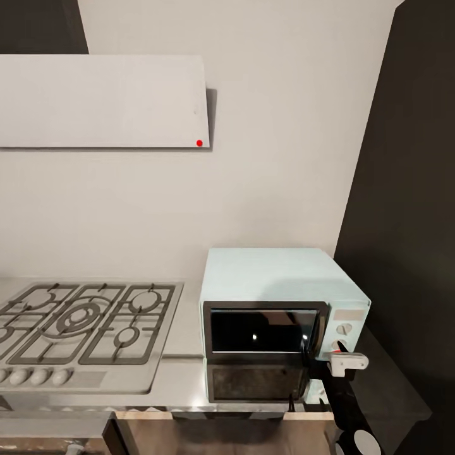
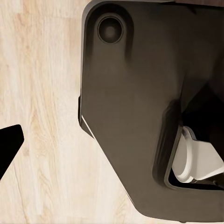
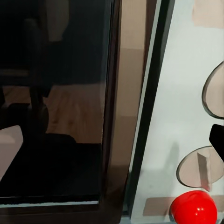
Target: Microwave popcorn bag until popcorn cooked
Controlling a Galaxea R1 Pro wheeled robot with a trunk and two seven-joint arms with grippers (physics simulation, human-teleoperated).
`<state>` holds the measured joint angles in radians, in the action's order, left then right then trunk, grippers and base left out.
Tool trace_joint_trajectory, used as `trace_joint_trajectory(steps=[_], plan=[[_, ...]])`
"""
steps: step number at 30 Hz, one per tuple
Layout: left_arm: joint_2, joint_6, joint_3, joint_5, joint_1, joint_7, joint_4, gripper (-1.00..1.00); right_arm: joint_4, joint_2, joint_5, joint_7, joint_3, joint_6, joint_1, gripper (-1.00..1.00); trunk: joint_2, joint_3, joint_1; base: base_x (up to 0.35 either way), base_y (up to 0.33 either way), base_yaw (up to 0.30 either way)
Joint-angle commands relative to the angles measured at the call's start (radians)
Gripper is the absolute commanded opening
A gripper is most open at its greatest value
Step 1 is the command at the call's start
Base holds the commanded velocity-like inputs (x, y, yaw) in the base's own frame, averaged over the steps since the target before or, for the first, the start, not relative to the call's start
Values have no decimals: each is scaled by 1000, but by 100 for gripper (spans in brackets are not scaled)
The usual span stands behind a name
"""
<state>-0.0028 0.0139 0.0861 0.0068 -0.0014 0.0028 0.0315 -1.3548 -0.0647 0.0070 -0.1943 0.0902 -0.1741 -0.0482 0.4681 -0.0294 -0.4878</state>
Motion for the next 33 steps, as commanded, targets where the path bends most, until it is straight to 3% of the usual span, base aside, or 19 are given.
trace_joint_trajectory(steps=[1, 19, 20, 33], plan=[[0, 1, 8, 1, 0, 0, 1, 100, 0, -1, 1, -8, 3, -2, -1, 100, 2, -2, 0, 0, 0, 0], [0, 1, 8, 1, 0, 0, 1, 100, 0, -1, 1, -8, 3, -2, -1, 100, 2, -2, 0, 40, 0, 0], [0, 1, 8, 1, 0, 0, 1, 100, 0, -1, 1, -8, 3, -2, -1, -100, 2, -2, 0, 0, 0, 0], [0, 1, 8, 1, 0, 0, 1, 100, 0, -1, 1, -8, 3, -2, -1, -100, 2, -2, 0, 0, 0, 0]])
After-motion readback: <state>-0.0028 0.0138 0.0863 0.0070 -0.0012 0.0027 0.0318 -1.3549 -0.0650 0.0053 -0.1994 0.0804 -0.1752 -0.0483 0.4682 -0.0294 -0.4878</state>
